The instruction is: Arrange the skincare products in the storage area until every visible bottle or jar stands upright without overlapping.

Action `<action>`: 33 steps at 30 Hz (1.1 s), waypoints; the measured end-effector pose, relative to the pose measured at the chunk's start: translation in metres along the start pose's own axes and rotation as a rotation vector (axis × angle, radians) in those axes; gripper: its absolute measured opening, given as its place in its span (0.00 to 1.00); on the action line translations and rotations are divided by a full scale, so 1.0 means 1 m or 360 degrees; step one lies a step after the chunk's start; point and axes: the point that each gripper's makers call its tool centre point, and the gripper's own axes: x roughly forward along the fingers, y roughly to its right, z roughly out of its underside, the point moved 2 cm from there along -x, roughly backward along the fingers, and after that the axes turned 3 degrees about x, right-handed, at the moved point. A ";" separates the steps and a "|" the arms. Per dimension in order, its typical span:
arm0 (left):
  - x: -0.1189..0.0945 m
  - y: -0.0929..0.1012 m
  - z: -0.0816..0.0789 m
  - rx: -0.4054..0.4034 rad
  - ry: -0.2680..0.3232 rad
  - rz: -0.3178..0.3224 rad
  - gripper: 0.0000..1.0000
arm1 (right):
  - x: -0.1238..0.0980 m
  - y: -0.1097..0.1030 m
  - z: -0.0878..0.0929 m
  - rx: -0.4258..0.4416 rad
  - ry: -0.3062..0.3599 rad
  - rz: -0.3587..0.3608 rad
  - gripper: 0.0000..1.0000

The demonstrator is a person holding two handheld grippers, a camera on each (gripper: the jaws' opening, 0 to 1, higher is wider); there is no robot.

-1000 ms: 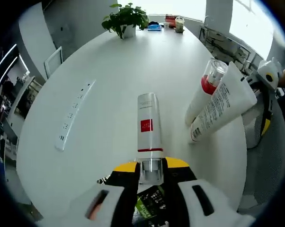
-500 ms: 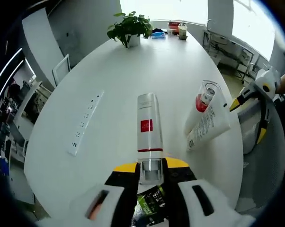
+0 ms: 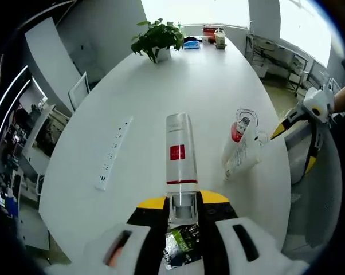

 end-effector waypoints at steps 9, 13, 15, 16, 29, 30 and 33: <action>-0.015 -0.015 0.003 0.0057 -0.0069 -0.0033 0.25 | 0.000 0.000 -0.001 0.0000 0.0002 0.0004 0.84; -0.031 -0.012 -0.010 0.0066 -0.0059 -0.0041 0.25 | 0.000 0.001 -0.003 0.0009 0.0014 0.0006 0.84; -0.035 -0.007 -0.010 0.0084 -0.0073 -0.0029 0.25 | 0.000 0.002 -0.002 0.0018 0.0015 0.0009 0.84; -0.035 -0.006 -0.009 0.0103 -0.0090 -0.0024 0.25 | -0.001 0.002 -0.002 0.0019 0.0012 0.0013 0.84; -0.057 -0.008 0.000 0.0111 -0.0079 -0.0036 0.25 | -0.008 0.000 -0.016 0.0051 0.0079 0.0009 0.83; -0.059 -0.006 0.000 0.0107 -0.0076 -0.0034 0.25 | -0.008 0.000 -0.017 0.0040 0.0079 0.0010 0.83; -0.069 0.014 -0.001 0.0121 -0.0073 -0.0015 0.25 | -0.012 0.001 -0.023 0.0023 0.0093 0.0010 0.83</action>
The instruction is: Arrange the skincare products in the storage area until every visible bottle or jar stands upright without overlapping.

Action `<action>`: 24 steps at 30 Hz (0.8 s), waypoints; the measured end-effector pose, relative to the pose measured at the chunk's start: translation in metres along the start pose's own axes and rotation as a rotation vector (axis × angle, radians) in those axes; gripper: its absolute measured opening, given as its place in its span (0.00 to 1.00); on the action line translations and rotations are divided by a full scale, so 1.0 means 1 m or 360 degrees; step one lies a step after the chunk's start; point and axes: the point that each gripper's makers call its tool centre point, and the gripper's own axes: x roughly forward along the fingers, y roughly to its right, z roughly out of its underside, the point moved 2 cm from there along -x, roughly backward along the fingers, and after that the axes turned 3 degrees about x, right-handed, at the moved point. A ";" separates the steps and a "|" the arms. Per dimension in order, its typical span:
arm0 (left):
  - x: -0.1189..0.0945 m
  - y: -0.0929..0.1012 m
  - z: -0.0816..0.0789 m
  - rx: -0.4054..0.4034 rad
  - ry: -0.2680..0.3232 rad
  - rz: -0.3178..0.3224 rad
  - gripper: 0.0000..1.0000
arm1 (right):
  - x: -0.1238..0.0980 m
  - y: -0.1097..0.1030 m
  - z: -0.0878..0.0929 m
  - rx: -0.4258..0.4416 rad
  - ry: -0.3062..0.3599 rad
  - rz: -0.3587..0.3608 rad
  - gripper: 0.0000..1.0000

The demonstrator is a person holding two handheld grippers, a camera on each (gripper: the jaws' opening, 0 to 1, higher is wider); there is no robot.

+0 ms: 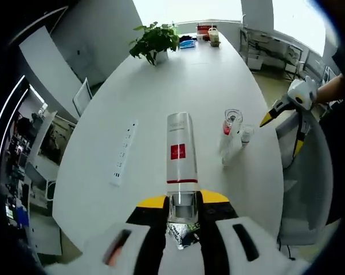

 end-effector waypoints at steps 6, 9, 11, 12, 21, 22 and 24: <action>-0.010 0.022 -0.002 0.0052 -0.0009 0.0057 0.25 | -0.005 0.003 -0.018 -0.0044 0.0047 0.0014 0.83; -0.014 0.034 -0.004 0.0085 -0.0011 0.0091 0.25 | -0.009 0.002 -0.031 -0.0083 0.0078 0.0014 0.83; -0.015 0.041 -0.003 0.0108 -0.0018 0.0119 0.25 | -0.010 0.000 -0.038 -0.0103 0.0092 0.0006 0.84; -0.014 0.045 -0.003 0.0119 -0.0019 0.0135 0.25 | -0.011 -0.001 -0.043 -0.0123 0.0104 0.0003 0.84; -0.012 0.083 -0.002 0.0254 -0.0067 0.0249 0.25 | -0.017 -0.013 -0.076 -0.0231 0.0178 -0.0051 0.84; -0.012 0.086 -0.001 0.0261 -0.0069 0.0259 0.25 | -0.017 -0.015 -0.079 -0.0247 0.0184 -0.0059 0.84; -0.014 0.089 0.000 0.0277 -0.0069 0.0275 0.25 | -0.016 -0.016 -0.086 -0.0280 0.0189 -0.0076 0.84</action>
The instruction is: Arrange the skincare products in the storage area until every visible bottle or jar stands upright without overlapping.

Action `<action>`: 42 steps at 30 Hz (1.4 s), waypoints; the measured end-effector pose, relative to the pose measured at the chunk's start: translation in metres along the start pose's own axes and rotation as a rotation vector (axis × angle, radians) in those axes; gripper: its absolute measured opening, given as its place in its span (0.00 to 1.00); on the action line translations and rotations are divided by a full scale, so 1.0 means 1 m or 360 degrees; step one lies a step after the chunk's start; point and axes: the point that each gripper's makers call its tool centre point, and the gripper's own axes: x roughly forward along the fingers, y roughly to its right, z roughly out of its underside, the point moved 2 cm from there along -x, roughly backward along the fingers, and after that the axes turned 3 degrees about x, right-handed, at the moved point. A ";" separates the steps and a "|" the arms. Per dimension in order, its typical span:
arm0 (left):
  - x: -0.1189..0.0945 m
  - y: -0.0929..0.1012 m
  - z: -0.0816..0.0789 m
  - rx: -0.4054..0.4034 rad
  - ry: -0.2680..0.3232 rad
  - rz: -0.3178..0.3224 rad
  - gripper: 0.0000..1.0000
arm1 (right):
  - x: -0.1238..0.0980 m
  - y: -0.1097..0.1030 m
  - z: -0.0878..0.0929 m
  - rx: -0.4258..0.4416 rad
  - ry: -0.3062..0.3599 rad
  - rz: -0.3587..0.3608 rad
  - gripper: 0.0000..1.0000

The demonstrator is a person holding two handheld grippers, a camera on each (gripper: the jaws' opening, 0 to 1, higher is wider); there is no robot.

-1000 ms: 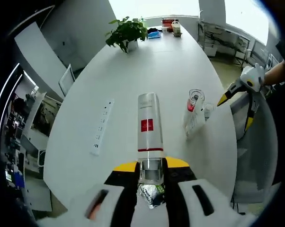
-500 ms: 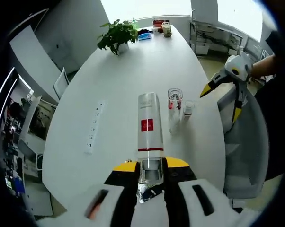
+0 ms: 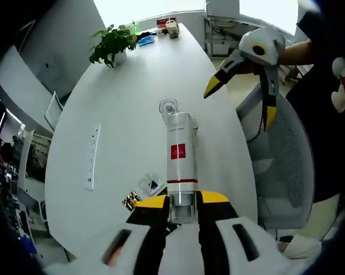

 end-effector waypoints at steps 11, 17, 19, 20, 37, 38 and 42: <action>-0.003 0.023 0.011 0.0063 0.0006 0.0064 0.25 | 0.018 -0.009 -0.034 -0.0188 0.0004 -0.0192 0.76; 0.002 0.046 0.020 0.0130 -0.0042 0.0118 0.25 | 0.029 -0.025 -0.045 -0.0257 -0.0059 -0.0363 0.62; 0.005 0.051 0.022 0.0150 -0.0063 0.0131 0.25 | 0.035 -0.030 -0.047 -0.0282 -0.0077 -0.0404 0.60; 0.006 0.055 0.022 0.0156 -0.0071 0.0138 0.25 | 0.036 -0.033 -0.048 -0.0286 -0.0083 -0.0424 0.58; 0.021 0.090 0.015 0.0228 -0.0096 0.0226 0.25 | 0.060 -0.078 -0.032 -0.0339 -0.0359 -0.0704 0.25; 0.021 0.091 0.015 0.0230 -0.0090 0.0233 0.25 | 0.060 -0.079 -0.030 -0.0355 -0.0366 -0.0697 0.23; 0.020 0.091 0.014 0.0244 -0.0074 0.0226 0.25 | 0.061 -0.078 -0.026 -0.0365 -0.0368 -0.0668 0.23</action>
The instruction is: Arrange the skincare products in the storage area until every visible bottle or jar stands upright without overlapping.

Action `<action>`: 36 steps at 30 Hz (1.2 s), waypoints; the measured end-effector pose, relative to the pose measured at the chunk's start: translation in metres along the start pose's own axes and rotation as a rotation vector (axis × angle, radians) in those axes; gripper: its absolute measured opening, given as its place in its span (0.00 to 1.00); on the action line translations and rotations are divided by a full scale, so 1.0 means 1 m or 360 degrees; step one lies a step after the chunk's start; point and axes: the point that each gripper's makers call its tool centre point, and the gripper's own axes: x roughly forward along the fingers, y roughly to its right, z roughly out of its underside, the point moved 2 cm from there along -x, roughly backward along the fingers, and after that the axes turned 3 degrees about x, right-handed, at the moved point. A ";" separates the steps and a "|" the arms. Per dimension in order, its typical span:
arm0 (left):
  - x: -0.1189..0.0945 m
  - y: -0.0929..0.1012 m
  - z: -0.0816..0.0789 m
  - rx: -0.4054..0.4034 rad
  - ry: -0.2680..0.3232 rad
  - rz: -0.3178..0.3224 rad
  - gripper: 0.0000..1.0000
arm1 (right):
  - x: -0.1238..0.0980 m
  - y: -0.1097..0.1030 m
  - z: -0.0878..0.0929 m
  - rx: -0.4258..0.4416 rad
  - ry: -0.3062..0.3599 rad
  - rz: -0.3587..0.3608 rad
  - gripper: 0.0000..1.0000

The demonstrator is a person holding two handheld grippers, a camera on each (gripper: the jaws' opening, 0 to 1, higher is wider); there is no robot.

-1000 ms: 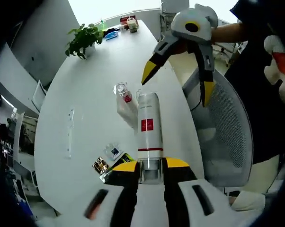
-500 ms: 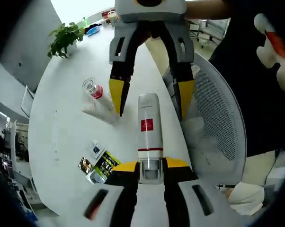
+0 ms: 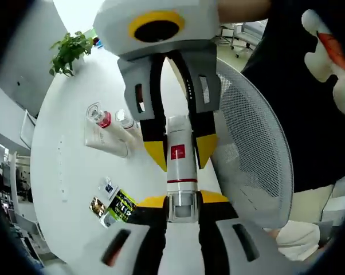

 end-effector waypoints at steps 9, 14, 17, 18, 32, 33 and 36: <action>-0.001 -0.008 -0.008 -0.0155 0.0324 -0.0105 0.27 | -0.005 0.010 0.004 0.0028 0.0083 0.0125 0.21; -0.010 -0.019 -0.003 -0.0345 0.0528 -0.0250 0.35 | -0.009 0.015 0.006 0.0075 0.0146 0.0189 0.21; -0.021 -0.028 0.001 -0.0570 0.0745 -0.0378 0.42 | -0.014 0.020 0.004 0.0107 0.0220 0.0271 0.21; -0.023 -0.029 0.002 -0.0652 0.0810 -0.0405 0.44 | -0.016 0.020 0.000 0.0118 0.0267 0.0287 0.21; -0.052 -0.029 0.012 -0.1655 0.1800 -0.0679 0.47 | -0.034 0.037 -0.030 0.0238 0.0571 0.0780 0.21; -0.052 -0.028 0.010 -0.1686 0.1827 -0.0689 0.47 | -0.034 0.037 -0.032 0.0250 0.0597 0.0797 0.22; -0.052 -0.027 0.007 -0.1803 0.1937 -0.0681 0.46 | -0.034 0.037 -0.033 0.0247 0.0609 0.0846 0.22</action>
